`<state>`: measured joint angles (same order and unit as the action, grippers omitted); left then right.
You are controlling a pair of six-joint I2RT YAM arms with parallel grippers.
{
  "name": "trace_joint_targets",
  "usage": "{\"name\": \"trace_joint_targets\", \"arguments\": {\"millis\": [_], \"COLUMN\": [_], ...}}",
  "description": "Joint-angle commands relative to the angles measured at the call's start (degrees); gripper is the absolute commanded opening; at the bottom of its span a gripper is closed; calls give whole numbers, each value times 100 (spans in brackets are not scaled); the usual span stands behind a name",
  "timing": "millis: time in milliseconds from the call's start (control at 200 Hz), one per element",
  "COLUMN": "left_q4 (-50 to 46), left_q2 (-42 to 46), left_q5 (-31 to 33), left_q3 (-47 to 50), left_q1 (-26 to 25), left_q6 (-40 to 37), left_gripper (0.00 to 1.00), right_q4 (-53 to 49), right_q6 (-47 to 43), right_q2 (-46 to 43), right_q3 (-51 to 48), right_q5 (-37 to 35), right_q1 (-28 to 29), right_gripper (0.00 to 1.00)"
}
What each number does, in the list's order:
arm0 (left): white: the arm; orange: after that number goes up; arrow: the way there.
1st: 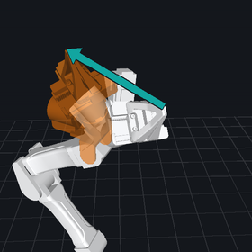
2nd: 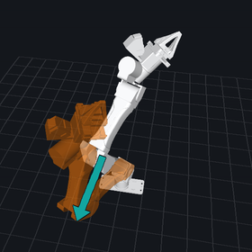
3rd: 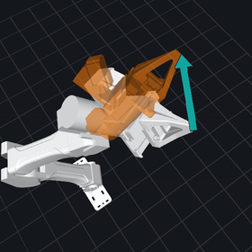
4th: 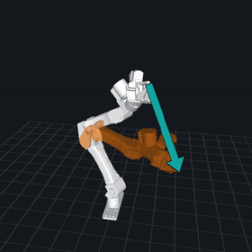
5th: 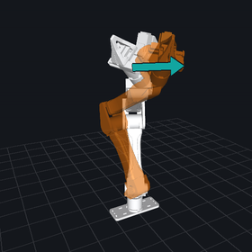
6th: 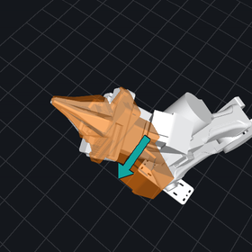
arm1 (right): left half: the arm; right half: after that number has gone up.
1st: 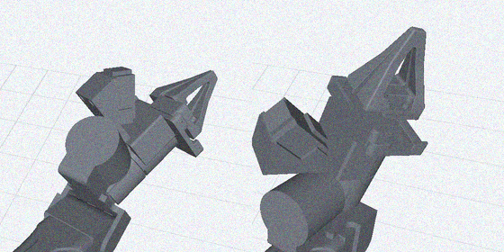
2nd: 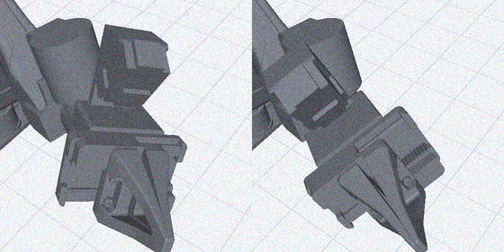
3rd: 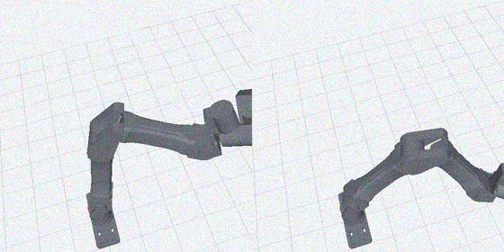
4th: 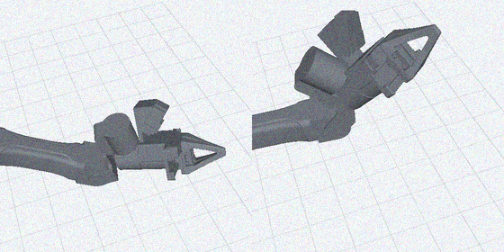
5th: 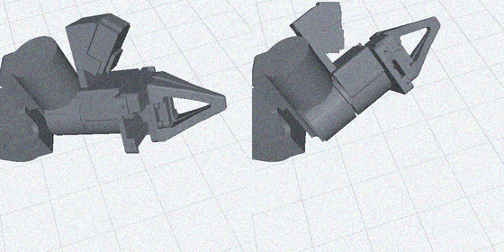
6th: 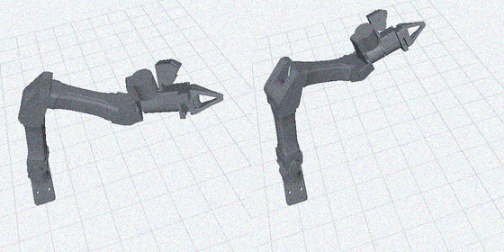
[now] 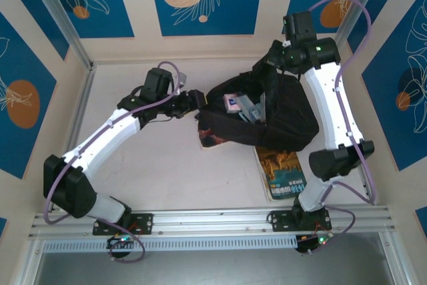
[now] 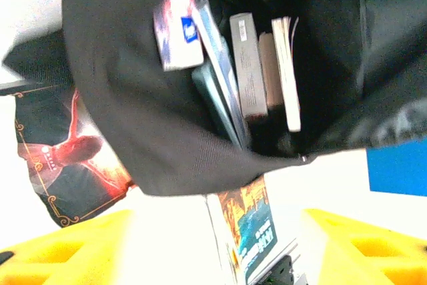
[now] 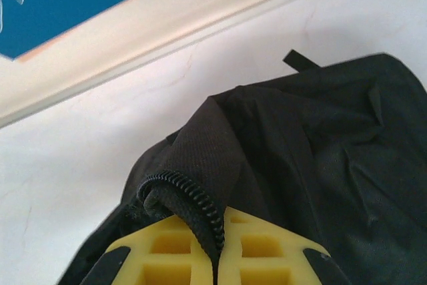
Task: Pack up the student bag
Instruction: Close the student bag at the top-right of the table.
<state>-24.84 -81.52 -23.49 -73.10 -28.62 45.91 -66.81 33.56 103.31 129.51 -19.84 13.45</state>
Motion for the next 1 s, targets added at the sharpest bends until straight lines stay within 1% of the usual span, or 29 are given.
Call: {"name": "trace_joint_targets", "arguments": {"millis": [0, 105, 170, 230, 295, 325, 420, 460, 515, 565, 615, 700, 775, 805, 865, 995], "left_q4": [-235, -251, -288, -336, -405, -431, -527, -548, -587, -641, -674, -643, -616, -612, -471, -275], "left_q2": [219, 327, 391, 428, 462, 479, 513, 529, 515, 467, 404, 208, -159, -339, -758, -1855], "left_q5": [138, 158, 163, 173, 199, 229, 304, 328, 383, 480, 641, 819, 914, 933, 849, 644], "left_q3": [167, 353, 427, 469, 490, 503, 527, 546, 598, 609, 613, 559, 358, 248, 14, -664], "left_q1": [93, 142, 170, 190, 221, 236, 248, 243, 235, 234, 228, 224, 212, 211, 213, 193], "left_q6": [-161, -145, -135, -150, -153, -146, -118, -100, -68, -97, -204, -440, -785, -879, -1061, -1423], "left_gripper": [64, 64, 64, 64, 64, 64, 64, 64, 64, 64, 63, 63, 64, 64, 63, 60], "right_q4": [535, 698, 763, 747, 735, 730, 694, 625, 506, 480, 590, 916, 978, 1004, 1264, 1933], "right_q6": [-277, -498, -646, -739, -942, -1045, -1245, -1241, -1081, -806, -523, -330, -150, -67, -44, 128], "right_q2": [315, 574, 670, 711, 702, 684, 548, 475, 326, 93, -219, -805, -1243, -1424, -1830, -2734], "right_q3": [628, 613, 505, 419, 341, 302, 151, 48, -173, -581, -1180, -2317, -3006, -3296, -3954, -5283], "right_q5": [-586, -206, 72, 113, -75, -240, -860, -1130, -1376, -1434, -1418, -1468, -1350, -1115, -351, 1027], "right_q1": [-120, -146, -85, 45, 251, 371, 753, 904, 1096, 1262, 1450, 1820, 1991, 2005, 1956, 1868], "right_gripper": [0, 0, 8, 19, 38, 45, 59, 62, 62, 62, 60, 57, 54, 52, 48, 32]}}
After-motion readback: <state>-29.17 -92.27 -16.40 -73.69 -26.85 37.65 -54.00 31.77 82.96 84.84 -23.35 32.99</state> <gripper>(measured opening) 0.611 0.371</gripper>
